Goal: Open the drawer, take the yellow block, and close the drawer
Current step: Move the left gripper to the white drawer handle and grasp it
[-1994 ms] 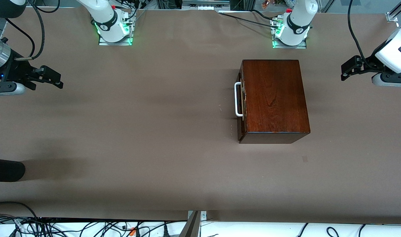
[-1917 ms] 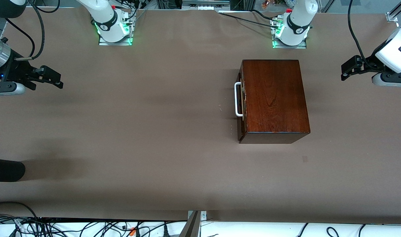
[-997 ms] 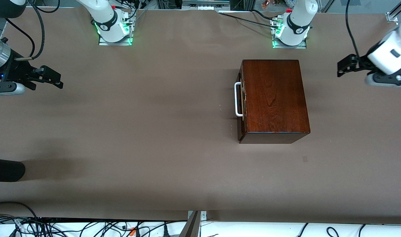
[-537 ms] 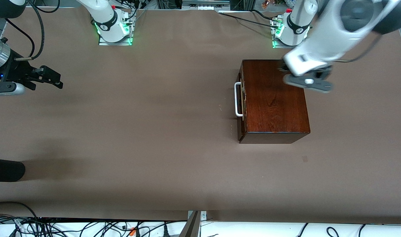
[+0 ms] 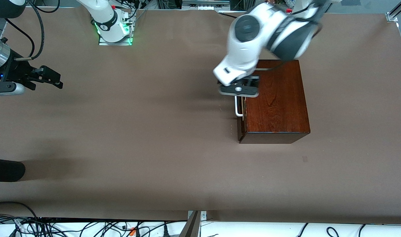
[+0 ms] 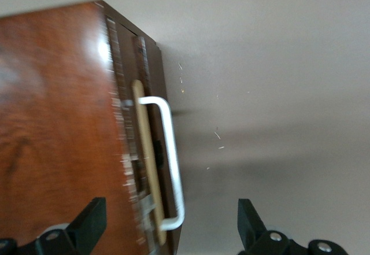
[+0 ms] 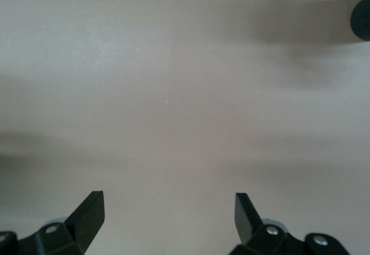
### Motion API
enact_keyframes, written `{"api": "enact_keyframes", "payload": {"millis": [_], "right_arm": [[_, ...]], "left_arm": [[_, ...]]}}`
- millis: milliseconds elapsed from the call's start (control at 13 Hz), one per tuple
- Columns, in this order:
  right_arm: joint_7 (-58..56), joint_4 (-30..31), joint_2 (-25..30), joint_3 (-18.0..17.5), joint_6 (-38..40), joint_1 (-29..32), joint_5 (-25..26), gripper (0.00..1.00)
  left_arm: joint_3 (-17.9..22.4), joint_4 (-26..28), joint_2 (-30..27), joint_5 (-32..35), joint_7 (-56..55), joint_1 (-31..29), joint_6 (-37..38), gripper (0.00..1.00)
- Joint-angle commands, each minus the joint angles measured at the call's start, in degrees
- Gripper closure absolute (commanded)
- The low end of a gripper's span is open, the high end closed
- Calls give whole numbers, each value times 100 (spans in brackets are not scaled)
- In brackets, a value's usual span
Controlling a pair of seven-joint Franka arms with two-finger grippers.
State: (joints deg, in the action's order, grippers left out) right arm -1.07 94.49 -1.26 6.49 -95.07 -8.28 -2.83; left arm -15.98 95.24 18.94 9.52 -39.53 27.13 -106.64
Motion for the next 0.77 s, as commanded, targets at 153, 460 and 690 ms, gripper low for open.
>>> {"api": "enact_keyframes", "payload": {"millis": [153, 460, 690], "right_arm": [[54, -89, -32, -43, 42, 54, 2, 0], [54, -89, -32, -43, 33, 46, 2, 0], [54, -89, -32, -43, 33, 46, 2, 0]], "left_arm": [[51, -50, 593, 718, -617, 486, -558, 0], [51, -41, 892, 1244, -635, 670, -586, 0], [121, 38, 893, 1472, -618, 671, -525, 0]]}}
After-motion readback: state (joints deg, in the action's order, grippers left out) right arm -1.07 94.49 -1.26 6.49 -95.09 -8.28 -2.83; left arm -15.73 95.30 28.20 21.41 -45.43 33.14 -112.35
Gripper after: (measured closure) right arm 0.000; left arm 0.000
